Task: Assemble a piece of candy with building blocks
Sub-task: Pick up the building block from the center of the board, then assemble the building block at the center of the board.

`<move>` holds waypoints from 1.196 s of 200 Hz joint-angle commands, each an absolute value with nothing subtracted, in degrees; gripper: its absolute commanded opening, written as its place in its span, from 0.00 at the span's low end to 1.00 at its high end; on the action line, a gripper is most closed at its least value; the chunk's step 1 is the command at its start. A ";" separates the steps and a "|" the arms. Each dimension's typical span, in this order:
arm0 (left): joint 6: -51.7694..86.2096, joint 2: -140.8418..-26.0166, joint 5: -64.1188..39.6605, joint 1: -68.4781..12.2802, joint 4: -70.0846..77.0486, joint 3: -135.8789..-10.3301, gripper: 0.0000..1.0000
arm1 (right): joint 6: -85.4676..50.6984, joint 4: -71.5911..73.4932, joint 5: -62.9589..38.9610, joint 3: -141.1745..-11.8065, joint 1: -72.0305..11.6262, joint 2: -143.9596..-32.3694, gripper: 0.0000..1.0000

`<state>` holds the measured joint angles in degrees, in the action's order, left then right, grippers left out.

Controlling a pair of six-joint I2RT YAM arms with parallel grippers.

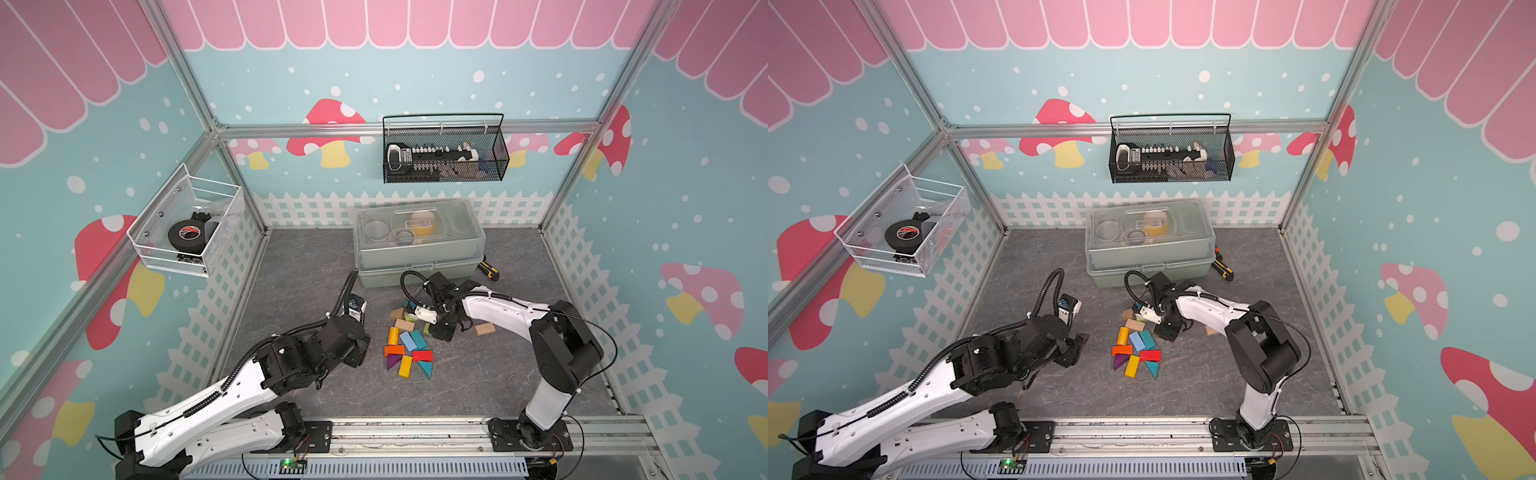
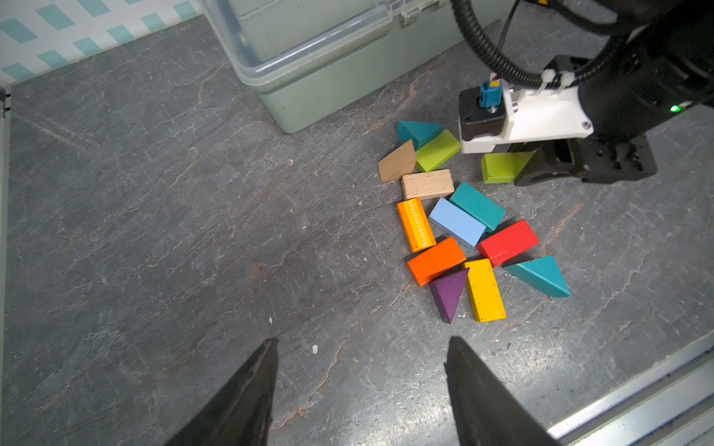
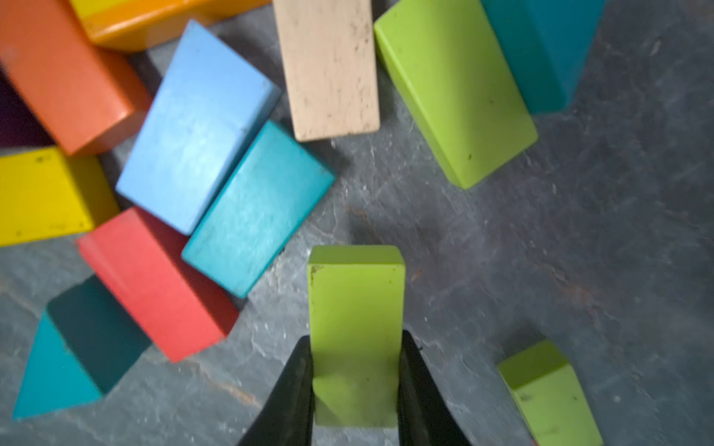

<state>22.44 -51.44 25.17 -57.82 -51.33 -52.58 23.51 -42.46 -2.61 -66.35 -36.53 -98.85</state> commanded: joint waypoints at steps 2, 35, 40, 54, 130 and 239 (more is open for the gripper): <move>24.11 -50.24 28.60 -60.87 -53.18 -51.50 0.69 | 36.65 -48.83 -2.31 -65.38 -35.39 -95.48 0.26; 23.96 -49.68 29.09 -61.85 -53.26 -51.77 0.69 | 46.19 -52.86 -1.60 -64.09 -34.62 -93.72 0.26; 23.91 -49.74 29.09 -61.83 -53.26 -51.75 0.69 | 47.39 -53.07 -1.54 -63.84 -34.55 -93.54 0.26; 24.16 -49.68 28.94 -61.87 -53.33 -51.77 0.69 | 50.01 -53.06 -0.90 -63.07 -33.44 -93.07 0.26; 24.10 -50.76 28.65 -62.75 -53.35 -51.76 0.69 | 61.00 -47.61 -2.59 -62.66 -26.53 -95.48 0.27; 24.05 -52.21 28.12 -62.83 -53.44 -51.94 0.69 | 62.25 -45.01 -3.20 -62.84 -22.96 -100.78 0.30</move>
<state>22.79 -52.21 27.27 -62.50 -52.10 -52.07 59.00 -44.53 -1.52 -61.95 -23.66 -99.57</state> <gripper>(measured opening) 0.687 0.300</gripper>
